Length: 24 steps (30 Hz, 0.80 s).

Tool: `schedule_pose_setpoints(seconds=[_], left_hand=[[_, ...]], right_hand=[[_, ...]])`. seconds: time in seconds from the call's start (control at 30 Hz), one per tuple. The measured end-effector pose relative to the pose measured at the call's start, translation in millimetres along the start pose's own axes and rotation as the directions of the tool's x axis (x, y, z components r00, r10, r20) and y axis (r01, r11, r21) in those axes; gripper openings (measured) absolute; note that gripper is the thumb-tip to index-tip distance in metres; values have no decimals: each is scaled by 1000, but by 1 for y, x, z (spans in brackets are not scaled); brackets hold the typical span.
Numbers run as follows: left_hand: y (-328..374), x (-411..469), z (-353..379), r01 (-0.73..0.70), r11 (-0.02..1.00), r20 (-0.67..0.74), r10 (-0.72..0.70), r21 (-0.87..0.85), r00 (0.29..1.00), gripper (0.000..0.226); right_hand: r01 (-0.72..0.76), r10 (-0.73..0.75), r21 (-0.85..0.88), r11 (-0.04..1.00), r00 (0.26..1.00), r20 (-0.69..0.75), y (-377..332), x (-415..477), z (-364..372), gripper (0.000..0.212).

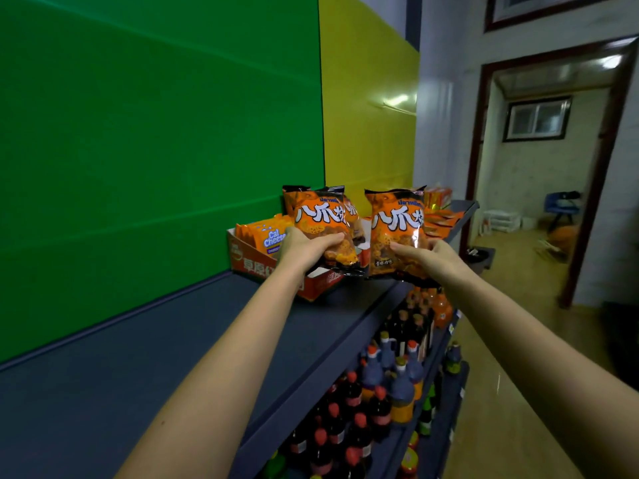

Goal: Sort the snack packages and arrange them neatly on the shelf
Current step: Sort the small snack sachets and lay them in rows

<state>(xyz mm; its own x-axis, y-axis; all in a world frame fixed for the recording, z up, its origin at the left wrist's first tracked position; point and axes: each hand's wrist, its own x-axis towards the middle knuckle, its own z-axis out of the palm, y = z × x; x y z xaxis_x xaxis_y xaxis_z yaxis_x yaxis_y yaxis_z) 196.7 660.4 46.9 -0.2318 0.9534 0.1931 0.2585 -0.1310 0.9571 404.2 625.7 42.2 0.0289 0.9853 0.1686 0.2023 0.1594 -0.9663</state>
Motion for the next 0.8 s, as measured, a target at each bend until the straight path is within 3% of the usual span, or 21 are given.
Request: schedule_pose_setpoints(seconds=[0.07, 0.27, 0.3, 0.4, 0.43, 0.57, 0.8], left_hand=[[-2, 20, 12, 7, 1000, -22, -6, 19, 1000, 115], [-2, 66, 41, 13, 996, -104, -4, 84, 995, 112], [-2, 75, 46, 7, 995, -117, 4, 97, 993, 114], [-3, 103, 61, 18, 992, -155, 2, 127, 988, 120], [-1, 110, 66, 24, 991, -174, 0, 134, 985, 120], [9, 127, 90, 54, 989, -266, -15, 137, 964, 102], [0, 164, 131, 121, 990, -411, -83, 68, 908, 101]], right_hand=[[-7, 7, -2, 1000, 1000, -9, 7, 22, -7, 24], [-3, 2, 33, 999, 1000, 21, 23, 91, -25, 20], [0, -1, 35, 999, 1000, 30, 26, 105, -26, 32], [22, -26, 39, 999, 996, 86, 40, 155, -30, 101], [29, -34, 57, 998, 995, 99, 46, 173, -31, 105], [55, -62, 51, 997, 988, 143, 51, 223, -32, 75], [171, -177, 49, 984, 955, 238, 54, 299, -52, 68]])
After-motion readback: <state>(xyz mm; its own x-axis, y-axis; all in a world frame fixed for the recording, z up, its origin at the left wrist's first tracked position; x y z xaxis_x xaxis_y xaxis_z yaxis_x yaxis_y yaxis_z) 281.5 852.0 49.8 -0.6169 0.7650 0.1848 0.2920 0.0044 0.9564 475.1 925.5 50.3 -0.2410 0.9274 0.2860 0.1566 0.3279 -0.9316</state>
